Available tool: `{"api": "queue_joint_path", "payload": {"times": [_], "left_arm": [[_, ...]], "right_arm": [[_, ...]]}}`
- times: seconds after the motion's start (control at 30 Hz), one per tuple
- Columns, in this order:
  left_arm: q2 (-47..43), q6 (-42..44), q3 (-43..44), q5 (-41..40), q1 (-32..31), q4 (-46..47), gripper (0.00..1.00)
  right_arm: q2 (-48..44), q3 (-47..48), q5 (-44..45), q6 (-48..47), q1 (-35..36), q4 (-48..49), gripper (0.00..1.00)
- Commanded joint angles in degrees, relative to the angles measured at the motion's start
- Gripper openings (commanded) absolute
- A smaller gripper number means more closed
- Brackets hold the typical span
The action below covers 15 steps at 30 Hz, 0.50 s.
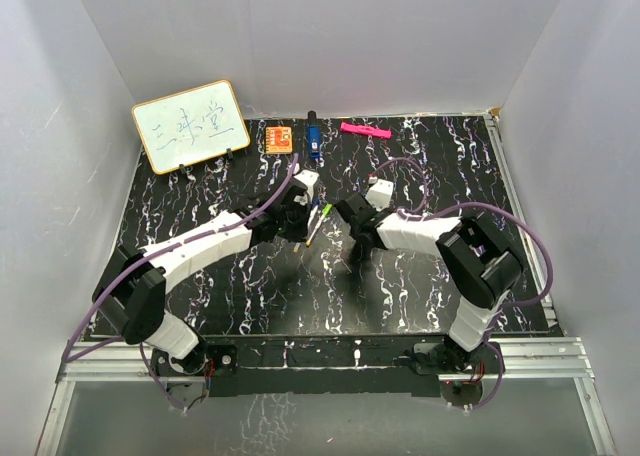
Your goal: Insert the pens into the pen caps
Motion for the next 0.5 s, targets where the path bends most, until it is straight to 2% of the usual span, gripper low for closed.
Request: {"api": "queue_joint_path", "payload": {"times": [0.0, 0.2, 0.47], "left_arm": [[-0.9, 0.7, -1.0, 4.6, 0.2, 3.3, 0.00], [0.9, 1.2, -2.4, 17.1, 0.2, 13.4, 0.00], [5.3, -4.9, -2.2, 32.7, -0.4, 26.1, 0.00]], "right_arm": [[-5.9, 0.6, -4.7, -4.3, -5.2, 0.6, 0.00], [-21.2, -10.7, -15.6, -7.4, -14.1, 24.0, 0.00], [-32.1, -23.3, -21.5, -9.2, -14.3, 46.3, 0.00]]}}
